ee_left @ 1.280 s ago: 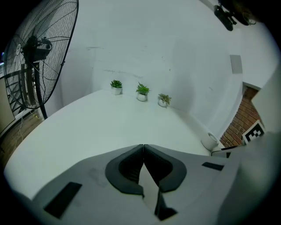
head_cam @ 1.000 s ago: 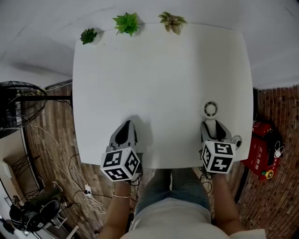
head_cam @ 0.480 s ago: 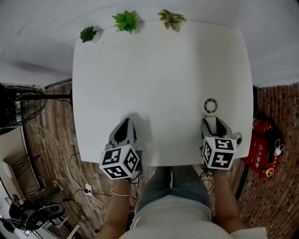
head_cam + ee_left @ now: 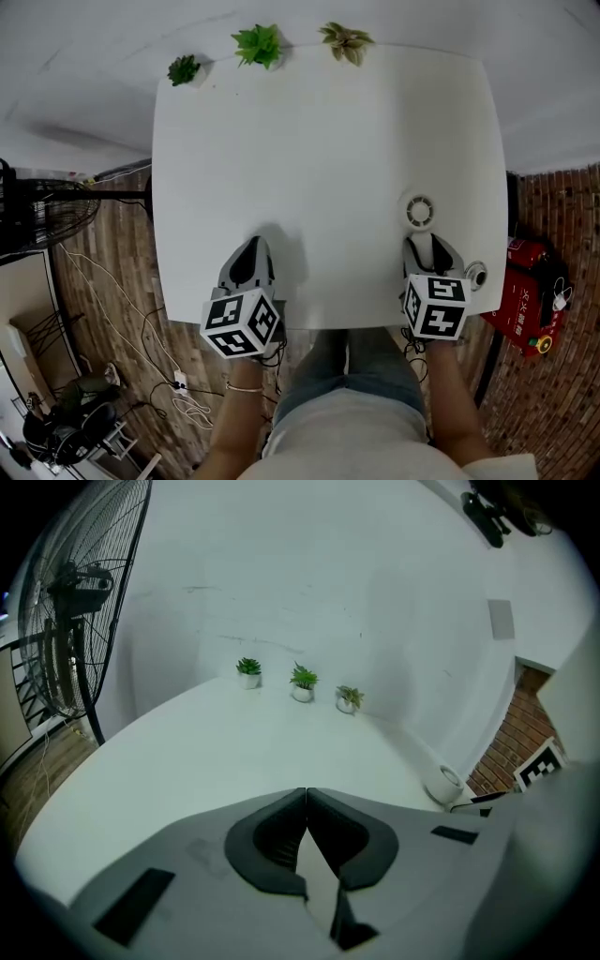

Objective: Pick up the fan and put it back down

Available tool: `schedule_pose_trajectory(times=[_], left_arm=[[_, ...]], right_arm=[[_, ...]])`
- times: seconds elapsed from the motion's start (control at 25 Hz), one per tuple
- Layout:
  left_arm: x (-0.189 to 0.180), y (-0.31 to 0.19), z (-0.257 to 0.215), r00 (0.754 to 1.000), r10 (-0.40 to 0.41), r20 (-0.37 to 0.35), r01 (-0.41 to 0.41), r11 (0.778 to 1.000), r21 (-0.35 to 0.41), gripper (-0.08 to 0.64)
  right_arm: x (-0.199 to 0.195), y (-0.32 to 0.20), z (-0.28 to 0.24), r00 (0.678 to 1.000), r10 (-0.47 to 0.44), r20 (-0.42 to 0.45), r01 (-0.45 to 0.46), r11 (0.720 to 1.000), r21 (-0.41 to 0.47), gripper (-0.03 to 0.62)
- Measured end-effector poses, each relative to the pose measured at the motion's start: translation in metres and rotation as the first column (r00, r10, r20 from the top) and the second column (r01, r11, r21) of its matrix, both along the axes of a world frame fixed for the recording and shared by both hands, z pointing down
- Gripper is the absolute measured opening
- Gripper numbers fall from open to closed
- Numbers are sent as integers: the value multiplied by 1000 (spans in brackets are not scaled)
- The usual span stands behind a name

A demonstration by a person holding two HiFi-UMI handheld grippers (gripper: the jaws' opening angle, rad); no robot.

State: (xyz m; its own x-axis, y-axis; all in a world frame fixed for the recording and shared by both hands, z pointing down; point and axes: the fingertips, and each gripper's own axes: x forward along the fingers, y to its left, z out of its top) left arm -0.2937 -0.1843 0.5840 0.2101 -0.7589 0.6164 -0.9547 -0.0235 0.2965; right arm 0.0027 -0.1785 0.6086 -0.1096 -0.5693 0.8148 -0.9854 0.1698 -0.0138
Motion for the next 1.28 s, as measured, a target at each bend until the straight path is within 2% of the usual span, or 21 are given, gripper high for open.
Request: schedule_pose_trajectory(times=[0.4,0.68,0.8,0.92,1.28], left_arm=[[6,-4,-34,1000,4,-14,-3,997,78,12],[10,-18,-88,1000,10,-16,-6,978,207,12],[10,-25,-119,1000,8,-17,-4,962,273,12],[9,-33,-152,1000,8,-11,-4,940,342,12],[10,-54,-247,998,34,45,-53,847,529,12]], right_arm=[[4,-10,-52,1000,21,0,-21,991,131,190],[12,-25,-124,999,50,-8,-45,951,305,190],[15,-29,-163,998,60,-9,-52,920,388,190],[18,-32,-204,997,72,-9,-59,878,475,190],[23,-36,-318,994,98,54,-108,702,704,190]])
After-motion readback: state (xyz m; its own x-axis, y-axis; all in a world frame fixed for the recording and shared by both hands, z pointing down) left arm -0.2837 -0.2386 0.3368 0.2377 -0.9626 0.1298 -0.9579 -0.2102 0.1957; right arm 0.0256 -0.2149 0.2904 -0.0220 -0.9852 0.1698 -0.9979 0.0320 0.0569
